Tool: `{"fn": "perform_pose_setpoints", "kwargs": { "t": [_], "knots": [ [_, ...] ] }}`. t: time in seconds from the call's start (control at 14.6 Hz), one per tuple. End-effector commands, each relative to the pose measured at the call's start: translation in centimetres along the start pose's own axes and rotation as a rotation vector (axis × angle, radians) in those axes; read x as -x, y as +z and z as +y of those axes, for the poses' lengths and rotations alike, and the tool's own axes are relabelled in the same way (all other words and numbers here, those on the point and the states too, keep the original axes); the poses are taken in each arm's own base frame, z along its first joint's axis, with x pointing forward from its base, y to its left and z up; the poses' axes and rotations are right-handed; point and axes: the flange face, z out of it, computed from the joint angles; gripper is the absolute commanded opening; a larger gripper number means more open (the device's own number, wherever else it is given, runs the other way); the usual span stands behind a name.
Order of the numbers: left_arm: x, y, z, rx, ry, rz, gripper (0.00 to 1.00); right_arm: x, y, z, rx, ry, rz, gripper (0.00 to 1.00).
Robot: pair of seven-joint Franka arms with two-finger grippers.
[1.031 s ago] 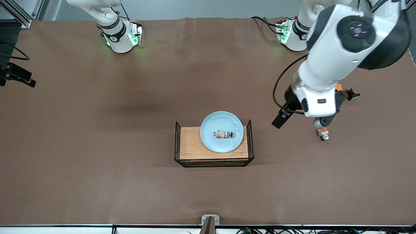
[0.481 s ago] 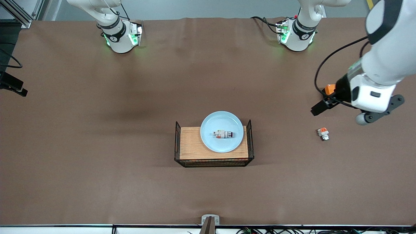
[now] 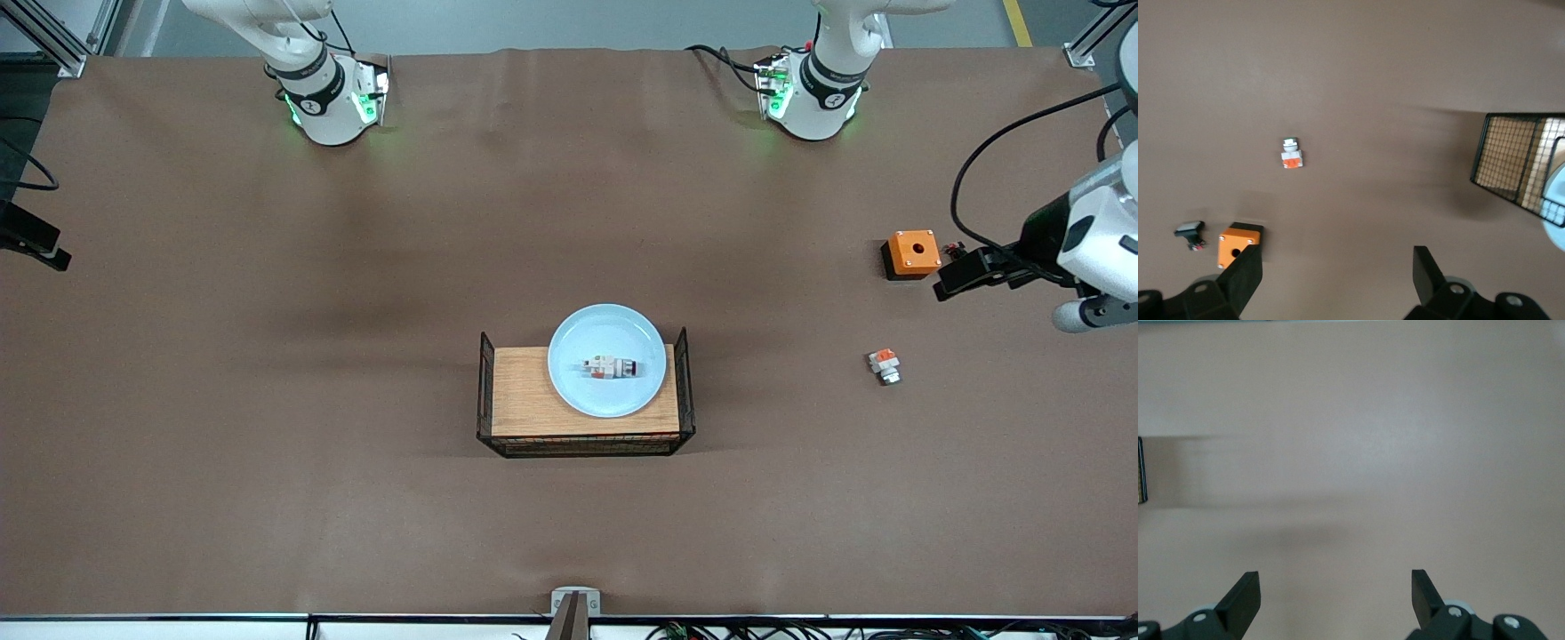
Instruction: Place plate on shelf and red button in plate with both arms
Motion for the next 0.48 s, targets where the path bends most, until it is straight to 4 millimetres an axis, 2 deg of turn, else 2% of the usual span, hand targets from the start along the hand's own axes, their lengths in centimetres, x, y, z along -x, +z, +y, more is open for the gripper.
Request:
{"fn": "perform_pose_setpoints", "kwargs": {
  "t": [0.0, 0.41],
  "knots": [
    [0.9, -0.1, -1.4, -0.017, 0.052, -0.006, 0.99, -0.2, -0.5, -0.2, 0.004, 0.000, 0.022, 1.00],
    [1.7, -2.0, -2.0, -0.012, 0.043, 0.027, 0.99, -0.2, -0.4, 0.4, 0.003, 0.009, 0.021, 1.00]
  ]
}}
